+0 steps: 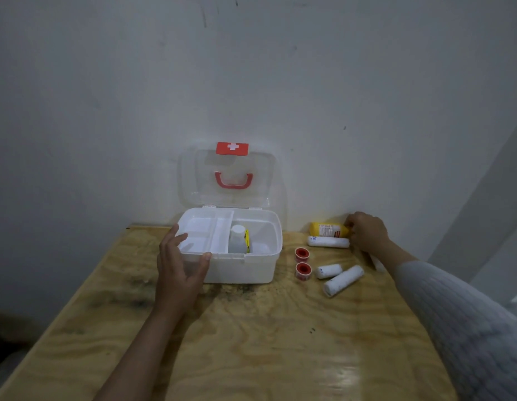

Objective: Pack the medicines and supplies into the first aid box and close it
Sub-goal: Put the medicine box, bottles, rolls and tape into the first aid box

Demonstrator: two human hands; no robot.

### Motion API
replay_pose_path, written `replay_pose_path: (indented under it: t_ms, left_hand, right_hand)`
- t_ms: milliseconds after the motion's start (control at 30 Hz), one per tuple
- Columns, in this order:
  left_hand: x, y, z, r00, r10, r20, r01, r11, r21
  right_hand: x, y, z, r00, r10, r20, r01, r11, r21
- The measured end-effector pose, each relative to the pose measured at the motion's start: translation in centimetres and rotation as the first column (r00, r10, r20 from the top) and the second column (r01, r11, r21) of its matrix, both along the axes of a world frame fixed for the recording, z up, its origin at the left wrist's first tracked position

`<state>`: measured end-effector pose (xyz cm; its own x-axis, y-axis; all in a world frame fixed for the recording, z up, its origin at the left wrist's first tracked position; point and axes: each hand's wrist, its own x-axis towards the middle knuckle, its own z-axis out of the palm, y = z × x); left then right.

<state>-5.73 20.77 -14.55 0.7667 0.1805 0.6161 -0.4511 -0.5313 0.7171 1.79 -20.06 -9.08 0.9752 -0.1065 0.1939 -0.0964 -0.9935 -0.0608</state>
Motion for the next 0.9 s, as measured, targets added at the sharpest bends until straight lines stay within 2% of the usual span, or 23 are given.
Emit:
replay_pose_path:
  t_ms: [200,333,533,667,767,900]
  left_hand:
    - [0.1,0.0,0.0,1.0,0.004,0.007,-0.004,1.0,0.001]
    - [0.1,0.0,0.0,1.0,0.004,0.01,-0.004,1.0,0.004]
    - [0.2,-0.1,-0.1,1.0,0.008,0.002,-0.008,1.0,0.005]
    - [0.1,-0.1,-0.1,1.0,0.005,-0.003,-0.005,1.0,-0.004]
    - [-0.1,-0.3,0.0,1.0,-0.001,0.005,0.001,1.0,-0.007]
    - [-0.1,-0.1,0.1,1.0,-0.002,0.01,0.002,1.0,-0.004]
  right_hand:
    - [-0.2,-1.0,0.5,0.988,0.14,0.066,-0.148,0.979,0.14]
    - [-0.3,-0.7,1.8,0.963,0.213,0.168,-0.239,0.959,0.154]
    - [-0.6,1.9,4.6,0.887,0.414,0.204,-0.415,0.909,-0.038]
    - [-1.7,3.9,6.9,0.819,0.484,0.307,-0.439,0.874,-0.208]
    - [-2.6,5.2,8.8,0.757,0.487,0.437,-0.477,0.867,-0.14]
    - [-4.1,7.7,11.0,0.666,0.493,0.559,-0.599,0.801,0.007]
